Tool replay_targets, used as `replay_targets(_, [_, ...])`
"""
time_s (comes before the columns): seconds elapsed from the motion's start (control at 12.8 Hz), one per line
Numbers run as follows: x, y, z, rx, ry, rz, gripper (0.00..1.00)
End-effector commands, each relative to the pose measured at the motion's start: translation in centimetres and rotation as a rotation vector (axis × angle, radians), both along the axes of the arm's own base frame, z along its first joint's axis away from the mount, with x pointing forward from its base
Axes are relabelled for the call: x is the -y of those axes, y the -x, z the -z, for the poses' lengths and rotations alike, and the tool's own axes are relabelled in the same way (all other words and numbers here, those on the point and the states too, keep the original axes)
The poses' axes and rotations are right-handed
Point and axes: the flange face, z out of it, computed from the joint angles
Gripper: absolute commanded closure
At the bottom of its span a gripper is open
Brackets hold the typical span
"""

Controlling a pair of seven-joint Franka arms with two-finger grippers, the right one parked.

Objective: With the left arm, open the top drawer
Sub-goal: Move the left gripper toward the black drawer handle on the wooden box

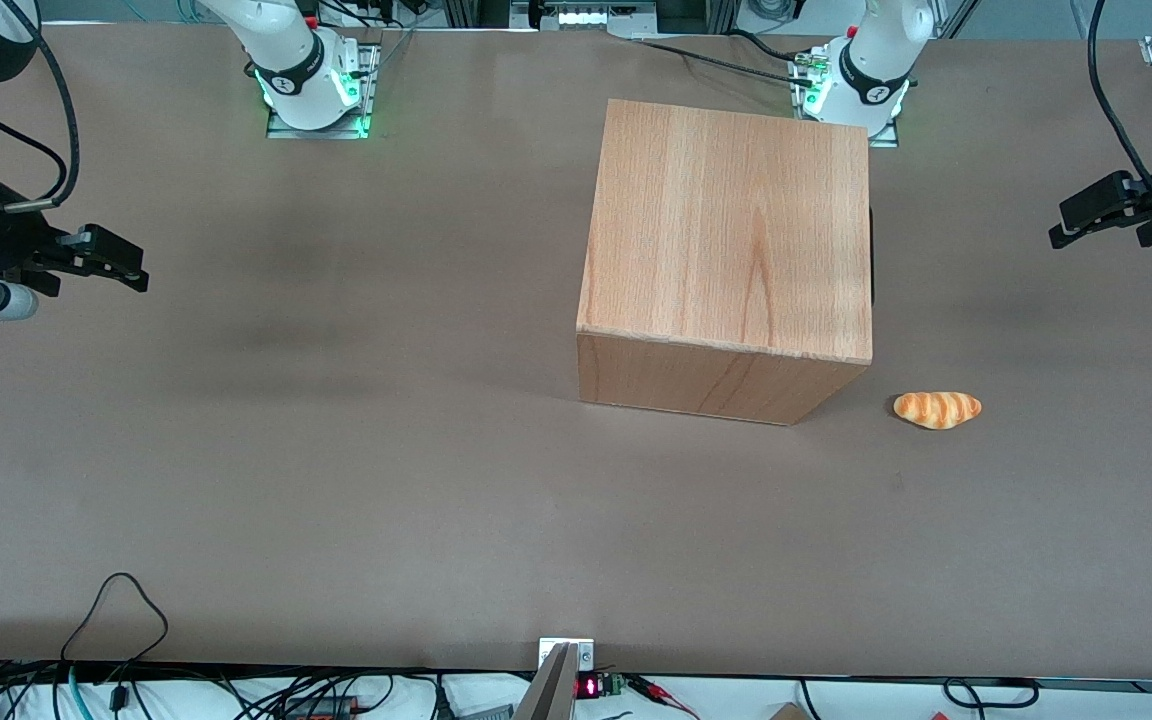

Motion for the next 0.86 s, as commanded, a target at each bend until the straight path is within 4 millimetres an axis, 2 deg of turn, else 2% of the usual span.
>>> replay_targets(0.0, [-0.3, 0.1, -0.5, 0.011, -0.018, 0.018, 0.0])
replay_targets(0.16, [-0.1, -0.1, -0.1, 0.004, -0.005, 0.007, 0.0])
replay_targets(0.31, [0.3, -1.4, 2.0, -0.036, 0.006, 0.023, 0.0])
replay_targets(0.7, [1.4, -2.0, 4.0, -0.082, 0.076, 0.034, 0.0])
replay_targets(0.78, [1.5, -2.4, 5.1, -0.102, 0.112, 0.029, 0.0])
